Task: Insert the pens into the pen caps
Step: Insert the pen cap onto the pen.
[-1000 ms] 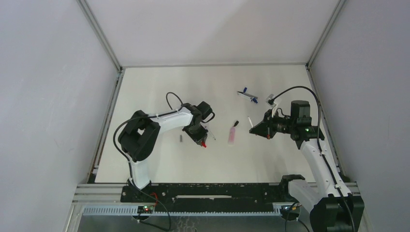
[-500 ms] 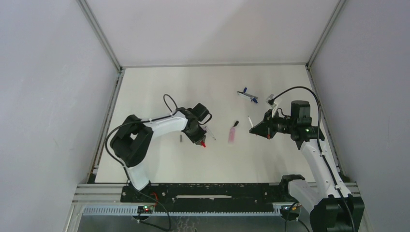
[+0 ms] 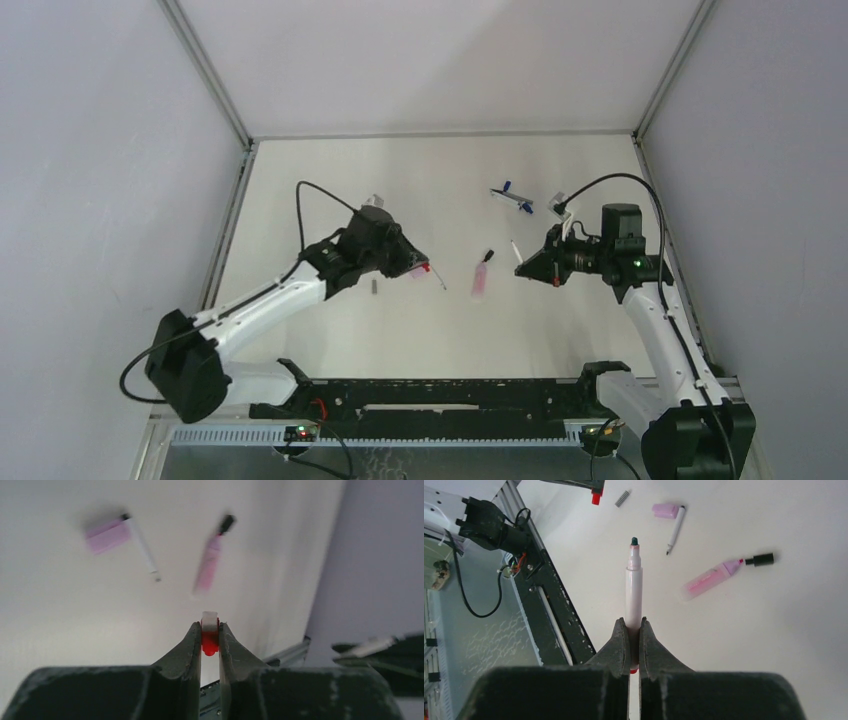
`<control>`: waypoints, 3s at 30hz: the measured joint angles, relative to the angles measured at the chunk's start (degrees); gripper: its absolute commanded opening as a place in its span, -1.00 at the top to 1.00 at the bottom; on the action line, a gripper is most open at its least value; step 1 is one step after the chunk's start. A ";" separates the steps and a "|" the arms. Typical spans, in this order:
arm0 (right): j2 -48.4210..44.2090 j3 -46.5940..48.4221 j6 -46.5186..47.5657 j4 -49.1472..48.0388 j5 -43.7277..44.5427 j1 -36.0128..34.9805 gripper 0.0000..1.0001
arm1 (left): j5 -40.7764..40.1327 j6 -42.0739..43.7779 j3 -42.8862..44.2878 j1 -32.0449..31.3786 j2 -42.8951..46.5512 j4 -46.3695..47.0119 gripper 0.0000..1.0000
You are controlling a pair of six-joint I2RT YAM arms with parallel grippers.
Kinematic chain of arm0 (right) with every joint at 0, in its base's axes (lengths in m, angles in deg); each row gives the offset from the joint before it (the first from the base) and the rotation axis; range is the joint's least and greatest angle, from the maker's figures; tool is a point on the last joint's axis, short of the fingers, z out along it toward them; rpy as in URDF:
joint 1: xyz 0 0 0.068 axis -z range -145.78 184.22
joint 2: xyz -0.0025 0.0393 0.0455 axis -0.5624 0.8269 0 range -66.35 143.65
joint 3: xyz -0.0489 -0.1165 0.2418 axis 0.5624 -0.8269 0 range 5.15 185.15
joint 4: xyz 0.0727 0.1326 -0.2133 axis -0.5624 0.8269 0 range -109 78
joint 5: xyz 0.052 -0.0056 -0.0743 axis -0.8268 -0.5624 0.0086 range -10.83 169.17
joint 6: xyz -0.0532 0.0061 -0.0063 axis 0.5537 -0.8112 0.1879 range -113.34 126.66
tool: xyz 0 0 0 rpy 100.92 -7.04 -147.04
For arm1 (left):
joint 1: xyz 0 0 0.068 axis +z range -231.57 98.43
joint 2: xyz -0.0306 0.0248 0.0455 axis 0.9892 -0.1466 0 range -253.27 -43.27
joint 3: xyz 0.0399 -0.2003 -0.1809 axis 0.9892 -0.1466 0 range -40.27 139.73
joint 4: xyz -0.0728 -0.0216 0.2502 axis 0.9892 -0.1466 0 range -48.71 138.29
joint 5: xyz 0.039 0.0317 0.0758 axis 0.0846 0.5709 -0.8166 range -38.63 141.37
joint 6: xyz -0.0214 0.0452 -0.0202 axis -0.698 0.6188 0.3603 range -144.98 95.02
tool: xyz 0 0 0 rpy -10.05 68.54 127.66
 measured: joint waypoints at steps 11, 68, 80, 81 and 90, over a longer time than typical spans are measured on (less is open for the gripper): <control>2.49 19.74 7.02 8.24 -3.32 -4.07 1.00 | 15.13 13.90 -7.17 1.38 10.12 40.52 1.00; 1.88 22.47 -23.54 -20.87 -11.76 -24.48 1.00 | 25.46 21.16 -8.66 -5.81 11.63 85.92 1.00; 2.10 22.47 -23.17 -20.15 -10.27 -25.38 1.00 | 25.29 20.37 -8.66 -5.81 11.63 85.92 1.00; 2.16 22.47 -23.17 -20.15 -10.14 -25.44 1.00 | 25.31 20.31 -8.66 -5.81 11.63 85.92 1.00; 2.56 22.47 -23.17 -20.15 -9.25 -25.55 1.00 | 25.33 20.28 -8.66 -5.81 11.08 85.92 1.00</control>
